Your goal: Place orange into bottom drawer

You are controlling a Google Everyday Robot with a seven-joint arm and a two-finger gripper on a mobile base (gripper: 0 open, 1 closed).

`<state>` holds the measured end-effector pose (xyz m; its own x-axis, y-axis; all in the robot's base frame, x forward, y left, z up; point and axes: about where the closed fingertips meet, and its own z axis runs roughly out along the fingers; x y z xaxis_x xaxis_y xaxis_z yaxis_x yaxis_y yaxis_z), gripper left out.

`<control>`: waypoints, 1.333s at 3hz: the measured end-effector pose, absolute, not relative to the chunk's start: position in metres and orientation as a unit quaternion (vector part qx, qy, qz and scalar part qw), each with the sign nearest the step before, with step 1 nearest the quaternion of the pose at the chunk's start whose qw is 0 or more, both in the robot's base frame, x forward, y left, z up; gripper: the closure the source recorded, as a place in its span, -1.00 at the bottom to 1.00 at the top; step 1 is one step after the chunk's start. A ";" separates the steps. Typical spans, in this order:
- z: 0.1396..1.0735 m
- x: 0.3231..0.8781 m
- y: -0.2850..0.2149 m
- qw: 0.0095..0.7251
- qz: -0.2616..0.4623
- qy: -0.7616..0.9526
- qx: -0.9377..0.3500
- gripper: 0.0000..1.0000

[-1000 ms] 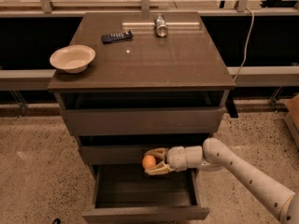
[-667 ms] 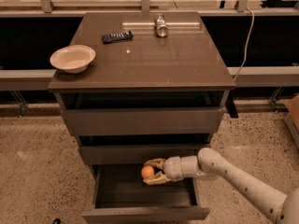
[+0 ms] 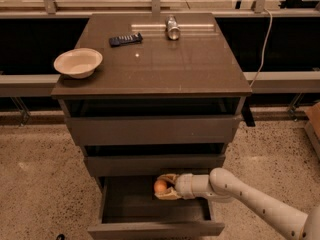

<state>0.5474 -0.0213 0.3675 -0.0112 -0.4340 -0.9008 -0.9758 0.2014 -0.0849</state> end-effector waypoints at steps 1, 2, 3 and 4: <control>0.360 0.551 -0.005 0.437 0.310 0.638 -0.553 1.00; 0.326 0.548 0.026 0.427 0.296 0.645 -0.561 1.00; 0.279 0.563 0.026 0.424 0.223 0.680 -0.555 1.00; 0.253 0.583 0.013 0.426 0.181 0.700 -0.544 1.00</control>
Offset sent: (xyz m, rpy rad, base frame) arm 0.0477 0.0626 -0.0992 -0.1782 -0.0882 -0.2030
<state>0.5828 0.0132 0.2534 -0.0460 -0.6079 -0.7927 -0.9157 0.3429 -0.2098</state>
